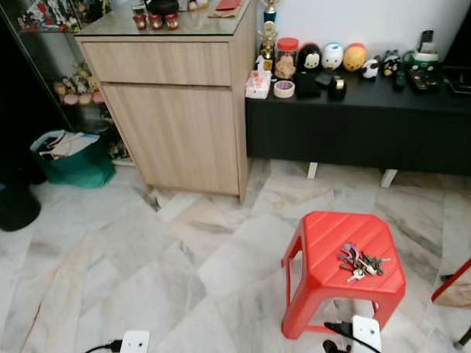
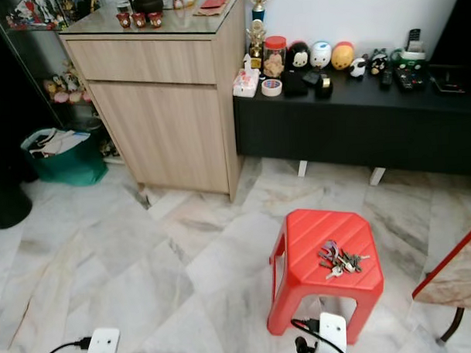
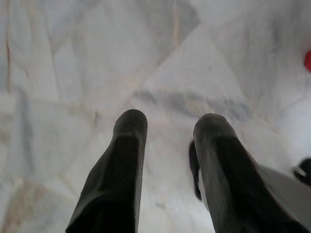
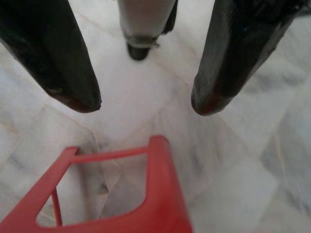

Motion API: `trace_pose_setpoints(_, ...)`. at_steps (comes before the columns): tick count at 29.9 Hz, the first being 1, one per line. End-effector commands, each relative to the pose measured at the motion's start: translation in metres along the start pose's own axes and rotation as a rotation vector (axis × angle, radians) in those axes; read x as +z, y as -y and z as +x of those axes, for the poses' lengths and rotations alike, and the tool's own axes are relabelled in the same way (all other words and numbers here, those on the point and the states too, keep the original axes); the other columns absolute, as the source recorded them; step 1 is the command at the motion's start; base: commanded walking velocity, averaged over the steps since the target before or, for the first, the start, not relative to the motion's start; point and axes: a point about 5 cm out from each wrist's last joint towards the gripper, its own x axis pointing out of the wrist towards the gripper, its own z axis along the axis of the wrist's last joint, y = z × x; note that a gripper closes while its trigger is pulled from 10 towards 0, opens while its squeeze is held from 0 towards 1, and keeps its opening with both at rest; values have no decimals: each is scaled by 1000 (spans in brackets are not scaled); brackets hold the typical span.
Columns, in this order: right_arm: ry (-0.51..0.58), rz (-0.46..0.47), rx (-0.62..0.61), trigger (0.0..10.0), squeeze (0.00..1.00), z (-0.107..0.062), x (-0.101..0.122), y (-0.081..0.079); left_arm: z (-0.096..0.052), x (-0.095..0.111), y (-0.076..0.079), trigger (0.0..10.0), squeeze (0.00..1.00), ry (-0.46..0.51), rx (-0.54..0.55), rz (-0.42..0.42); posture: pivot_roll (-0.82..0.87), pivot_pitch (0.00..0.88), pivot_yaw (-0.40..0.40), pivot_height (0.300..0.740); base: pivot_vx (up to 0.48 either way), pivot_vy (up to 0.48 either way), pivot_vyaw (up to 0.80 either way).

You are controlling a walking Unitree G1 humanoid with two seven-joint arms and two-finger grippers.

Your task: Hang keys on a hook

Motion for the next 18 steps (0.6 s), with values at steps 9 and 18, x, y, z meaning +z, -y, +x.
trace_pose_setpoints(9,-8,3,-25,10000,0,-2,-4,9,1,1,4,10000,0,-3,-9,-16,46,28,11,740,305,0,0)
trace_pose_setpoints(18,-8,2,-26,10000,0,-2,-4,9,0,-3,7,10000,0,-18,-10,-18,46,28,11,740,305,0,0)
